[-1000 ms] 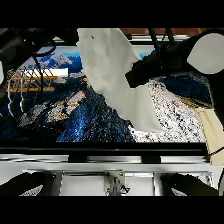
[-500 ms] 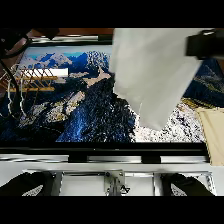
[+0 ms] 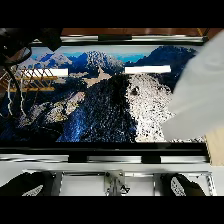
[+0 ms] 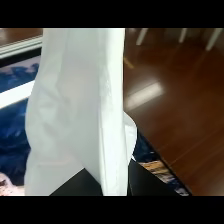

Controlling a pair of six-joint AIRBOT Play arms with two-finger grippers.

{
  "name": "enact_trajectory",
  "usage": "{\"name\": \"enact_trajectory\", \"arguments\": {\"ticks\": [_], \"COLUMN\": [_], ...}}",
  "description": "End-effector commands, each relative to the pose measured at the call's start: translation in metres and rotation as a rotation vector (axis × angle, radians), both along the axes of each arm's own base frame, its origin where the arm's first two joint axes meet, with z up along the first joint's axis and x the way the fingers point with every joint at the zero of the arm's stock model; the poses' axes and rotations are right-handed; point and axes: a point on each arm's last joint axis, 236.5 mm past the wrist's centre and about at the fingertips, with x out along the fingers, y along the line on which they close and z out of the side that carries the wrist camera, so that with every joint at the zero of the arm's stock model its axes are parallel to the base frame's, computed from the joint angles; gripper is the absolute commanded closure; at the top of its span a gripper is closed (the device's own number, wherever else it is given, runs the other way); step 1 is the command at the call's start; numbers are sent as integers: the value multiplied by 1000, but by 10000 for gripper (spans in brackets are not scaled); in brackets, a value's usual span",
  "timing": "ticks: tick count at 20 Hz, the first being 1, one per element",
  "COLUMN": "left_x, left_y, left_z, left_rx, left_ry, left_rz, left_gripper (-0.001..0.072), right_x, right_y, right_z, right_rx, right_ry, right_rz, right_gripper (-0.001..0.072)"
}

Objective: Fold the shirts.

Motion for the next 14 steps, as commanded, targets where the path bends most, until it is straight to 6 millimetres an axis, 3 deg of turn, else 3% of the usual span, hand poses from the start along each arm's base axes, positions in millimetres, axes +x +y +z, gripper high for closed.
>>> {"name": "enact_trajectory", "arguments": {"ticks": [1,9,14], "left_x": [-2,-13,-14], "left_y": [0,-3,-4], "left_z": [-1,-14,-16], "left_rx": [5,56,62], "left_ry": [5,52,59], "left_rz": [-4,-39,-43], "left_gripper": [375,375,376], "right_x": [-32,-73,-78], "right_y": [-41,-92,-99], "right_z": [28,46,75], "right_rx": [-102,-139,-229], "right_ry": [-65,-148,-234], "right_rz": [-151,-364,-377], "right_gripper": [631,631,634]}}
